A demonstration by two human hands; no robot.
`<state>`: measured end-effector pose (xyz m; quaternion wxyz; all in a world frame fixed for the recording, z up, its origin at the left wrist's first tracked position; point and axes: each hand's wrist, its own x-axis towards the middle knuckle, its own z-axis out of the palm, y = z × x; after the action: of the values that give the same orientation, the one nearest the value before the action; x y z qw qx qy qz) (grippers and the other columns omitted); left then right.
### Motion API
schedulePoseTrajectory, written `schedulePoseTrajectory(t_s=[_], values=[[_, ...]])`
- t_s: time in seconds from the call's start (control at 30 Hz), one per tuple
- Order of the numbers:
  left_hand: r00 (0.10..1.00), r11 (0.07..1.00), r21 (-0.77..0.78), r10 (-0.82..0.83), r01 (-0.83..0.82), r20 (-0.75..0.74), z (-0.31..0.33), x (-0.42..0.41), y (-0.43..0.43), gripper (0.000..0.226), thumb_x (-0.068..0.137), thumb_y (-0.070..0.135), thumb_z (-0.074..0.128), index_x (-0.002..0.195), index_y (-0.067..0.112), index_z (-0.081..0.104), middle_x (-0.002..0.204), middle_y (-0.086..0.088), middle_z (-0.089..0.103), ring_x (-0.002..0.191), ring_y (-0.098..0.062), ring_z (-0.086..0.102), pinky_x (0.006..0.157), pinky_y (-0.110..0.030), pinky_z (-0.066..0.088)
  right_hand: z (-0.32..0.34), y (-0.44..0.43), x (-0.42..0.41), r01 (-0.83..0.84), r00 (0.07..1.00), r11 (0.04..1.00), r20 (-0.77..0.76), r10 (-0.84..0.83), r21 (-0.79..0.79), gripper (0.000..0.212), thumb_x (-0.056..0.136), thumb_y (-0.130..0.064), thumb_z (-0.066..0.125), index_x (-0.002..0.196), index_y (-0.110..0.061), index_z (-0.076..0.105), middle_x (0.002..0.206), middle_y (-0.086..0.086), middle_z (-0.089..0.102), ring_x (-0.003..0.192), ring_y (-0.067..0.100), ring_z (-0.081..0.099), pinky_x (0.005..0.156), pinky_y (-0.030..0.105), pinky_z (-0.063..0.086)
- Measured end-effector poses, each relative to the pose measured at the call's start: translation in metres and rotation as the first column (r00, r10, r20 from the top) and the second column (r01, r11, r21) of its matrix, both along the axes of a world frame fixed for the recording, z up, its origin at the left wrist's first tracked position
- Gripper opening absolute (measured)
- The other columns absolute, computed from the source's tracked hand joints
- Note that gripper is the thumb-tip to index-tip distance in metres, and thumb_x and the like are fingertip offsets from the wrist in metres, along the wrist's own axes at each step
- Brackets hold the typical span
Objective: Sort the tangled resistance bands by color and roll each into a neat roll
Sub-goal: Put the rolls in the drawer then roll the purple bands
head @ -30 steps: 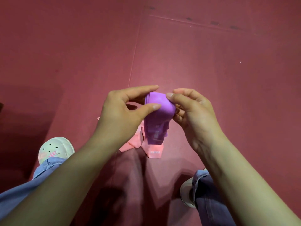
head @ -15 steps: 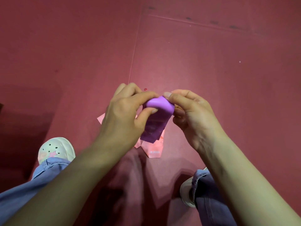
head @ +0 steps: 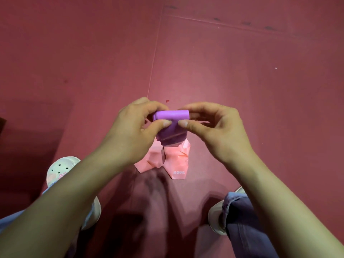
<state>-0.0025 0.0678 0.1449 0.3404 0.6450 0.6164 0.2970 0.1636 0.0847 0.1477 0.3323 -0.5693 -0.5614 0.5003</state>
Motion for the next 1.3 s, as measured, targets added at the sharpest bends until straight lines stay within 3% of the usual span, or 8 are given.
schedulePoseTrajectory(t_s=[0.2, 0.37, 0.5, 0.6, 0.83, 0.93, 1.13, 1.3], values=[[0.978, 0.994, -0.029, 0.109, -0.105, 0.179, 0.002, -0.001, 0.002, 0.025, 0.086, 0.011, 0.068, 0.109, 0.021, 0.070, 0.097, -0.001, 0.069, 0.088, -0.020, 0.065, 0.086, -0.034, 0.051, 0.000, 0.002, 0.001, 0.059, 0.985, 0.997, -0.162, -0.066, -0.043, 0.017, 0.077, -0.005, 0.075, 0.094, -0.008, 0.073, 0.086, 0.016, 0.073, 0.076, 0.013, 0.066, 0.075, 0.023, 0.054], [0.971, 0.984, 0.035, 0.168, -0.177, 0.169, -0.002, 0.002, 0.001, 0.034, 0.085, 0.008, 0.068, 0.118, 0.016, 0.067, 0.074, 0.013, 0.058, 0.063, 0.003, 0.050, 0.066, -0.004, 0.039, -0.005, 0.004, 0.002, 0.146, 0.952, 0.986, -0.261, -0.161, -0.076, 0.014, 0.079, -0.007, 0.073, 0.092, -0.011, 0.072, 0.070, -0.002, 0.069, 0.067, 0.005, 0.063, 0.069, 0.019, 0.052], [0.938, 0.965, -0.002, 0.255, -0.261, 0.235, -0.004, 0.003, 0.001, 0.030, 0.081, 0.012, 0.074, 0.106, 0.028, 0.071, 0.090, -0.001, 0.069, 0.071, -0.005, 0.062, 0.068, -0.007, 0.044, -0.006, 0.004, 0.000, 0.154, 0.950, 0.984, -0.260, -0.172, -0.088, 0.017, 0.080, -0.008, 0.072, 0.097, -0.012, 0.071, 0.066, 0.000, 0.065, 0.066, 0.008, 0.062, 0.071, 0.022, 0.053], [0.891, 0.955, -0.082, 0.295, -0.285, 0.345, -0.003, 0.004, 0.002, 0.028, 0.079, 0.012, 0.076, 0.092, 0.036, 0.069, 0.102, 0.006, 0.069, 0.082, 0.000, 0.067, 0.078, -0.011, 0.048, -0.005, 0.004, -0.003, 0.180, 0.932, 0.975, -0.295, -0.212, -0.132, 0.013, 0.082, -0.007, 0.070, 0.095, -0.010, 0.070, 0.076, 0.009, 0.066, 0.067, 0.012, 0.063, 0.066, 0.022, 0.053], [0.805, 0.950, -0.124, 0.310, -0.287, 0.505, -0.004, 0.015, 0.004, 0.038, 0.083, 0.003, 0.070, 0.116, 0.022, 0.065, 0.089, -0.007, 0.070, 0.076, -0.005, 0.064, 0.082, -0.020, 0.053, -0.002, 0.005, -0.006, 0.238, 0.908, 0.957, -0.312, -0.279, -0.164, 0.009, 0.084, -0.012, 0.069, 0.092, -0.016, 0.065, 0.073, 0.015, 0.062, 0.060, 0.018, 0.056, 0.057, 0.028, 0.051], [0.792, 0.934, -0.130, 0.351, -0.332, 0.500, -0.005, 0.019, 0.003, 0.031, 0.083, 0.008, 0.071, 0.112, 0.020, 0.070, 0.099, -0.012, 0.072, 0.091, -0.023, 0.069, 0.094, -0.036, 0.054, -0.003, 0.005, -0.006, 0.242, 0.920, 0.964, -0.289, -0.263, -0.105, 0.003, 0.087, -0.013, 0.067, 0.089, -0.015, 0.067, 0.072, 0.011, 0.062, 0.061, 0.015, 0.056, 0.062, 0.029, 0.050], [0.658, 0.871, -0.252, 0.485, -0.421, 0.576, -0.007, 0.021, 0.006, 0.024, 0.087, 0.013, 0.068, 0.111, 0.013, 0.071, 0.107, -0.004, 0.073, 0.103, -0.016, 0.068, 0.098, -0.037, 0.051, -0.007, 0.004, -0.005, 0.077, 0.948, 0.993, -0.302, -0.102, -0.092, 0.037, 0.078, 0.000, 0.073, 0.113, -0.007, 0.065, 0.080, 0.002, 0.068, 0.076, 0.007, 0.064, 0.072, 0.017, 0.051], [0.731, 0.904, -0.221, 0.427, -0.367, 0.532, -0.006, 0.029, 0.007, 0.020, 0.097, 0.021, 0.055, 0.109, 0.015, 0.070, 0.114, -0.004, 0.070, 0.110, -0.018, 0.064, 0.100, -0.041, 0.049, -0.010, 0.006, -0.003, 0.145, 0.958, 0.986, -0.238, -0.159, -0.077, 0.030, 0.076, -0.004, 0.076, 0.106, -0.003, 0.069, 0.081, 0.012, 0.067, 0.075, 0.013, 0.061, 0.071, 0.018, 0.051]])
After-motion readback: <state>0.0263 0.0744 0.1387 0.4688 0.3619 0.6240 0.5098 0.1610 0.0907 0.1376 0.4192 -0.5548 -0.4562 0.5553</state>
